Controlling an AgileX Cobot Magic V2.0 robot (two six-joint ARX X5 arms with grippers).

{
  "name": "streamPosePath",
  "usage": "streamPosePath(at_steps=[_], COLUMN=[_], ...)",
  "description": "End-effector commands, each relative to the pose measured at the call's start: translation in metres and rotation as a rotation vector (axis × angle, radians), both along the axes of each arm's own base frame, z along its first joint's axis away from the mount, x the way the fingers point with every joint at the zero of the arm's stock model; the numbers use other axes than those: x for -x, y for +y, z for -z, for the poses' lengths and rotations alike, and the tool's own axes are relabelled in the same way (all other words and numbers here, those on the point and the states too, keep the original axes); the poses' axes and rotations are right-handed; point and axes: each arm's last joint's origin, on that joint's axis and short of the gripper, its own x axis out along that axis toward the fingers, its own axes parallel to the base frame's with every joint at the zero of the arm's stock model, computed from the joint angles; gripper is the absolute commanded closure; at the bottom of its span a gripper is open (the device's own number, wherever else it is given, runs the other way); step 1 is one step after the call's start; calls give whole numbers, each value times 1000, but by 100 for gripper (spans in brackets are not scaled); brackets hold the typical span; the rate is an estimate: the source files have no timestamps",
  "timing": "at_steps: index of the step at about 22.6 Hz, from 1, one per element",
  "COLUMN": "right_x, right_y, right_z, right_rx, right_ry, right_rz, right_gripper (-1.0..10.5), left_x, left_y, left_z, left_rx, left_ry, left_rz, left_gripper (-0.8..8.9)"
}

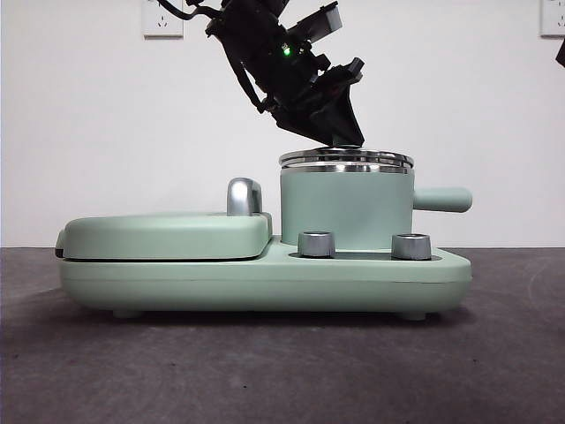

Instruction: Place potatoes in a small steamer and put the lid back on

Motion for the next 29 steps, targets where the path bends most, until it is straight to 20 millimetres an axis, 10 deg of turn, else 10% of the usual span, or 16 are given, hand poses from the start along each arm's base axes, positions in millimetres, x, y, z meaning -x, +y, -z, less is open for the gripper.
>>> streamPosePath(at_steps=[1,22,29], right_x=[0,0,0], right_y=[1,1,1], right_z=[-2,-2,-2], right_rx=[-15,-17,-17], right_ry=[-4,-2,-2], right_rz=[4,5,5], right_gripper=[573,573,573], left_x=[-4,-6,-4], left_y=[-9,-19,-15], left_z=[-2,25,11], left_rx=[15,-27,60], left_ry=[-40,43,118], left_rz=[31,37,-43], left_gripper=[764,751,251])
